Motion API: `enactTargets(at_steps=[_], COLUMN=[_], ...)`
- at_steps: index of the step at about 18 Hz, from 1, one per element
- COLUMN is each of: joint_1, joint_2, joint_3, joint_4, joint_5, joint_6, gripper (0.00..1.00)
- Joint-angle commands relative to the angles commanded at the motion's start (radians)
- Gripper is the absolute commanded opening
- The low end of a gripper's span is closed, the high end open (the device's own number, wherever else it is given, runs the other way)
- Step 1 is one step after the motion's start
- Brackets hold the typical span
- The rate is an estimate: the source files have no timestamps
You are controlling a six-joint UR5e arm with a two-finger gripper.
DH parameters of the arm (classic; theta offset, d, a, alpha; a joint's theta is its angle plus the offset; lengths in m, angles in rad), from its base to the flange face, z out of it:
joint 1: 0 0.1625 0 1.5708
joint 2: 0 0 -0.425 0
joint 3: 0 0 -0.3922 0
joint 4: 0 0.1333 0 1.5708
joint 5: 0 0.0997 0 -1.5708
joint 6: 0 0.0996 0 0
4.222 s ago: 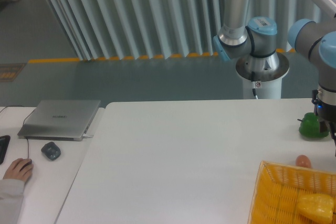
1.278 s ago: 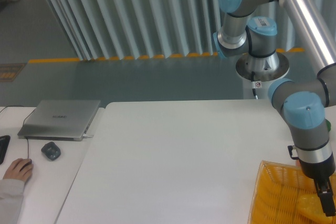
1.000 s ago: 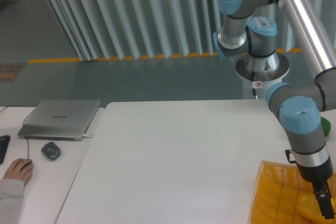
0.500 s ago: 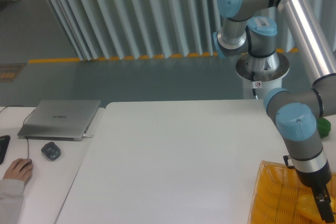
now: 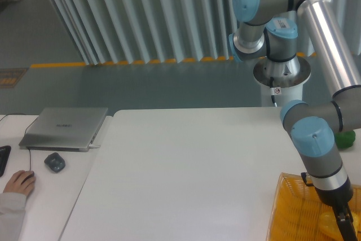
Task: Place the yellow pepper on the table
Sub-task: 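Close the gripper on the yellow pepper inside the basket, then lift the yellow pepper out of the basket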
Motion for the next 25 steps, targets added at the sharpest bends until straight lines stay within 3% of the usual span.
enactTargets(at_steps=[3,4,7,15,20,25], joint_1=[-0.002,-0.002,-0.002,-0.002,0.003,0.024], joint_2=[0.002,0.002,0.006,0.121,0.280,0.464], joint_3=[0.000,0.002,0.000,-0.031,-0.191,-0.349], joint_4=[0.000,0.000,0.000,-0.009,-0.024,-0.175], joint_5=[0.000,0.000,-0.002,-0.055,-0.051,-0.037], joint_6=[-0.018,-0.031,-0.049,-0.156,-0.153,-0.134], gripper=[0.66,0.64,0.63,0.63,0.63,0.63])
